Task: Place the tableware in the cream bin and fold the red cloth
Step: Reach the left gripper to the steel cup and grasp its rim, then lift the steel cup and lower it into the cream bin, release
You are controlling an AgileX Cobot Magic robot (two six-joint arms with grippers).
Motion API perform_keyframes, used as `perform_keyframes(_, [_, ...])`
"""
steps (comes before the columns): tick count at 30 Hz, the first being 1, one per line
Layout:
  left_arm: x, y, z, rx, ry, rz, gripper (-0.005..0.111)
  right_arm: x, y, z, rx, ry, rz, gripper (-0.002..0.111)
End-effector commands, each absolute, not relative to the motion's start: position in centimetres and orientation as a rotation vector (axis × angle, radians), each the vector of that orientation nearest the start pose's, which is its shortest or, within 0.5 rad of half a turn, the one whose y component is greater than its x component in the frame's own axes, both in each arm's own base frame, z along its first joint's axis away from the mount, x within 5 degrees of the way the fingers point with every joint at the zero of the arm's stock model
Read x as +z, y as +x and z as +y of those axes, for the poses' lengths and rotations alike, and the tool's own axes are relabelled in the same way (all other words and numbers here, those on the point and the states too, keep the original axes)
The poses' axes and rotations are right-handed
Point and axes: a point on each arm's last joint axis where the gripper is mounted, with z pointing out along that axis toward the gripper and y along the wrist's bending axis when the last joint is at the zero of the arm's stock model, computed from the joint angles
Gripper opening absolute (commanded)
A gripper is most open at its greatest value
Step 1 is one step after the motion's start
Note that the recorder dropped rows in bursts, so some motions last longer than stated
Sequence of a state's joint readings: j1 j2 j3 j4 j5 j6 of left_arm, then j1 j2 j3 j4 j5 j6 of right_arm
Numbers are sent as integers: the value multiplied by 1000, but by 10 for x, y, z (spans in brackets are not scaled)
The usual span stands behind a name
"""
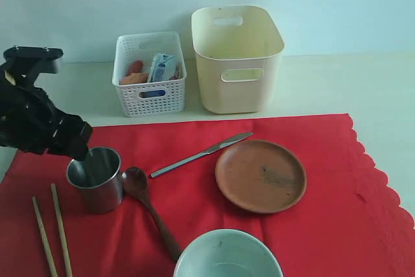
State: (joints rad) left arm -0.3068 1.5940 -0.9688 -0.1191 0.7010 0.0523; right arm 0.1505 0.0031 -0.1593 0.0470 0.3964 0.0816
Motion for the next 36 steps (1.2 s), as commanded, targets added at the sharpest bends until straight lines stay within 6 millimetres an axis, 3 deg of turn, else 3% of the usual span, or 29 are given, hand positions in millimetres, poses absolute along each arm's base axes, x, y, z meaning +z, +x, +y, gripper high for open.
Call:
perform_keyframes(1, [199,301,-102,-196,372,2809,66,230,45,8,220,-35,1719,0])
perform_keyframes(12, [169,316,-107,-175,426,2898,64,230,45,8,220,-35,1719,0])
perform_keyframes(15, [165,319,-108,-169,473,2897,47,230,45,8,220,-35,1719,0])
perform_keyframes(18, [170,325,-109,-174,488,2871,11,230,45,8,220,-35,1719,0])
perform_keyframes(19, [174,327,-110,-175,493,2856,0,230,45,8,220,-35,1719,0])
perform_keyframes(24, [202,339,-116,-217,469,2774,2,230,45,8,220,-35,1719,0])
perform_keyframes(36, [298,374,-145,-511,484,2351,1,230,45,8,220,-35,1719,0])
